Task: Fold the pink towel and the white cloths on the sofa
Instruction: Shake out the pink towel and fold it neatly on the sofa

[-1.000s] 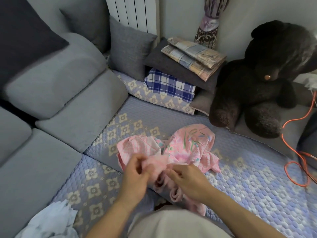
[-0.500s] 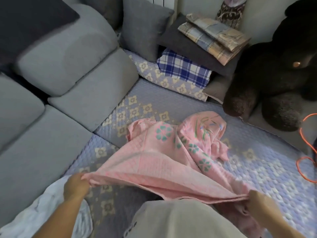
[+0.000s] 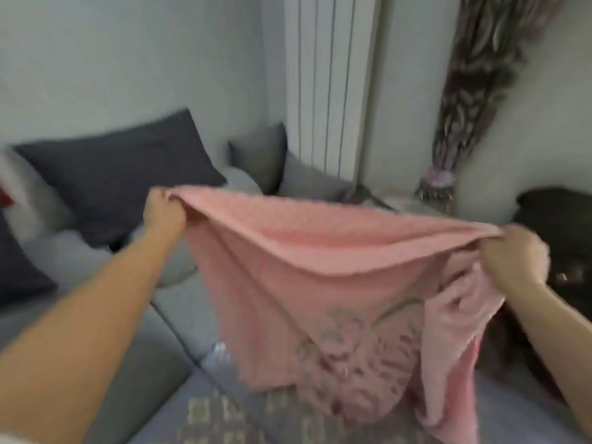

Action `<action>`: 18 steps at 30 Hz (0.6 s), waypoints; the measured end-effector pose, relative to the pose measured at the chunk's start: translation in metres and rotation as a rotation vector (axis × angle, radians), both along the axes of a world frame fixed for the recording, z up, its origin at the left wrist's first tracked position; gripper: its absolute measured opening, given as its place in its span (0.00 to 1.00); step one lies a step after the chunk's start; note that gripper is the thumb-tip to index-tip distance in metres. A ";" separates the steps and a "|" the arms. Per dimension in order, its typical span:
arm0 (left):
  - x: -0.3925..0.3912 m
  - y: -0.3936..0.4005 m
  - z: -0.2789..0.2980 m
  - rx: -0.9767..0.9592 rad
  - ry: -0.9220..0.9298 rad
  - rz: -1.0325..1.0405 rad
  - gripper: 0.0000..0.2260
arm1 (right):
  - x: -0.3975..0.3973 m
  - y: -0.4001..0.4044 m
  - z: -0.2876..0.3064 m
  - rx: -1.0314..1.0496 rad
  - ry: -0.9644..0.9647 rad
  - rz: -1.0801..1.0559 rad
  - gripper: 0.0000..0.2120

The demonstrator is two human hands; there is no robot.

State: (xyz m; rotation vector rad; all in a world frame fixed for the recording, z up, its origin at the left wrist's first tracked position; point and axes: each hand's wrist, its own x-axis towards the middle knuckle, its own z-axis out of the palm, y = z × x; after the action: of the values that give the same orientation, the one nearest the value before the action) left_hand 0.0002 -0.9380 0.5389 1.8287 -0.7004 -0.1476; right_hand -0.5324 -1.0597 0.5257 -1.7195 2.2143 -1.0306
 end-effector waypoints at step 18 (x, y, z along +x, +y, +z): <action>0.045 0.050 0.281 -0.565 0.108 0.053 0.08 | 0.082 -0.003 0.243 -0.428 -0.208 -0.055 0.21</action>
State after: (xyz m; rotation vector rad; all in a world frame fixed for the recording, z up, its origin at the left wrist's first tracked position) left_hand 0.0454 -0.8876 0.8200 1.2859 -0.5478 -0.0085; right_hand -0.4507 -1.0627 0.7687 -1.6078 2.0252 -1.7123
